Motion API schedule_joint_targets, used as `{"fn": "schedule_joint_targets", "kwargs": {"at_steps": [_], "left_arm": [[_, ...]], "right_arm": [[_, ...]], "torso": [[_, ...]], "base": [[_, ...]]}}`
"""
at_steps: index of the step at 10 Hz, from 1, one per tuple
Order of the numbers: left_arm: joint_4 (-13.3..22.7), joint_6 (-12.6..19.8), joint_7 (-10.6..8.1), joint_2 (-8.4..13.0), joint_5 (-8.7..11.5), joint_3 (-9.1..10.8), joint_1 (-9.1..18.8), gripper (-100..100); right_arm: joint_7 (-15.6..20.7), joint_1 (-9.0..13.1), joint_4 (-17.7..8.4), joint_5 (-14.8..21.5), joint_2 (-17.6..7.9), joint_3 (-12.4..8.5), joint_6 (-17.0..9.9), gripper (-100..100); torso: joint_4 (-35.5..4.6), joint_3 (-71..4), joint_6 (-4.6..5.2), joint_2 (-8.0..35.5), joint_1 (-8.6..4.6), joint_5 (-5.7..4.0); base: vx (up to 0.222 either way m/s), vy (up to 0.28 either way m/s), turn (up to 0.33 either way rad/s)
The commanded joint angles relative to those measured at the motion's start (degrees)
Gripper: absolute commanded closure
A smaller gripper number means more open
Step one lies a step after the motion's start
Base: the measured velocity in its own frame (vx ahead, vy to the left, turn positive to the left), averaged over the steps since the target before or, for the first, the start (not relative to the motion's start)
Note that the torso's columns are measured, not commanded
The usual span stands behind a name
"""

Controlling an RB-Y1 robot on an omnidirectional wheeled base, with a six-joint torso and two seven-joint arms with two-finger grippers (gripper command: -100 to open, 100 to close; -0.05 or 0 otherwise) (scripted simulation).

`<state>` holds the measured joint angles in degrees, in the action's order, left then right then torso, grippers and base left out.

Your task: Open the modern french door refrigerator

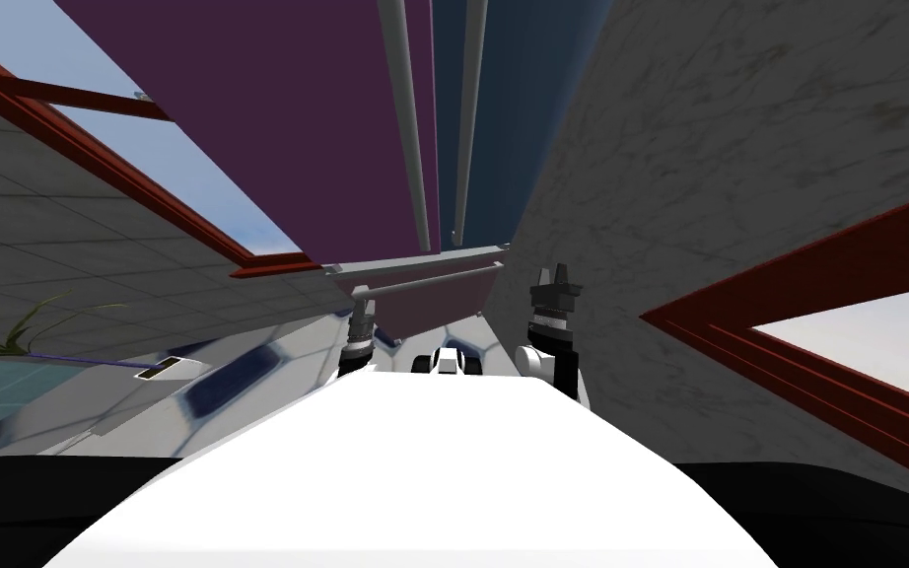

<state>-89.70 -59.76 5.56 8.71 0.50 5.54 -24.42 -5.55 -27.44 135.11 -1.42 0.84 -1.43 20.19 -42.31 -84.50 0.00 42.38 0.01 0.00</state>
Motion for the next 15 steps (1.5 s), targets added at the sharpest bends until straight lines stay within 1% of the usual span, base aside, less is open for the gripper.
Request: {"fn": "schedule_joint_targets", "kwargs": {"at_steps": [1, 3, 4, 5, 6, 9, 10, 11, 12, 15], "left_arm": [[3.63, -2.03, -0.43, -0.08, 0.56, 0.56, 0.41, -100], [7.67, -4.64, -0.9, -0.41, 1.22, 1.21, 0.94, -100], [8.14, -4.64, -0.9, -0.41, 1.22, 1.21, 0.94, -100], [9.76, -5.9, -1.13, -0.62, 1.54, 1.53, 1.21, -100], [10.34, -5.9, -1.13, -0.62, 1.54, 1.53, 1.21, -100], [16.21, -9.43, -1.78, -1.48, 2.45, 2.41, 1.96, -100], [16.57, -9.43, -1.78, -1.48, 2.45, 2.41, 1.96, -100], [18.49, -10.51, -1.98, -1.85, 2.73, 2.68, 2.19, -100], [18.49, -10.51, -1.98, -1.85, 2.73, 2.68, 2.19, -100], [23.56, -13.36, -2.5, -3.27, 3.47, 3.4, 2.8, -100]], "right_arm": [[0.0, 0.0, 0.0, 0.0, 0.0, 0.0, 0.0, 0], [0.0, 0.0, 0.0, 0.0, 0.0, 0.0, 0.0, 0], [0.0, 0.0, 0.0, 0.0, 0.0, 0.0, 0.0, 0], [0.0, 0.0, 0.0, 0.0, 0.0, 0.0, 0.0, 0], [0.0, 0.0, 0.0, 0.0, 0.0, 0.0, 0.0, 0], [0.0, 0.0, 0.0, 0.0, 0.0, 0.0, 0.0, 0], [0.0, 0.0, 0.0, 0.0, 0.0, 0.0, 0.0, 0], [0.0, 0.0, 0.0, 0.0, 0.0, 0.0, 0.0, 0], [0.0, 0.0, 0.0, 0.0, 0.0, 0.0, 0.0, 0], [0.0, 0.01, 0.0, 0.0, 0.0, 0.0, 0.0, 0]], "torso": [[0.01, -0.04, 0.0, -0.06, 0.04, 0.01], [0.03, -0.07, 0.0, -0.11, -0.01, -0.01], [0.06, -0.14, 0.0, -0.22, -0.04, -0.01], [0.03, -0.06, 0.01, -0.07, -0.06, -0.02], [0.0, 0.0, 0.0, 0.0, -0.01, 0.0], [0.06, -0.13, 0.0, -0.21, -0.05, -0.01], [0.08, -0.18, 0.0, -0.27, -0.03, -0.01], [0.04, -0.1, 0.01, -0.13, 0.01, 0.0], [0.01, -0.02, 0.0, -0.02, 0.03, 0.01], [0.03, -0.08, 0.0, -0.12, -0.04, -0.01]], "base": [[0.089, 0.009, 0.009], [0.122, 0.011, 0.019], [0.094, -0.001, 0.011], [0.078, 0.007, 0.015], [0.058, 0.007, 0.01], [0.101, -0.001, 0.023], [0.1, 0.008, 0.006], [0.082, 0.016, 0.008], [0.055, 0.013, 0.007], [0.082, 0.006, 0.016]]}}
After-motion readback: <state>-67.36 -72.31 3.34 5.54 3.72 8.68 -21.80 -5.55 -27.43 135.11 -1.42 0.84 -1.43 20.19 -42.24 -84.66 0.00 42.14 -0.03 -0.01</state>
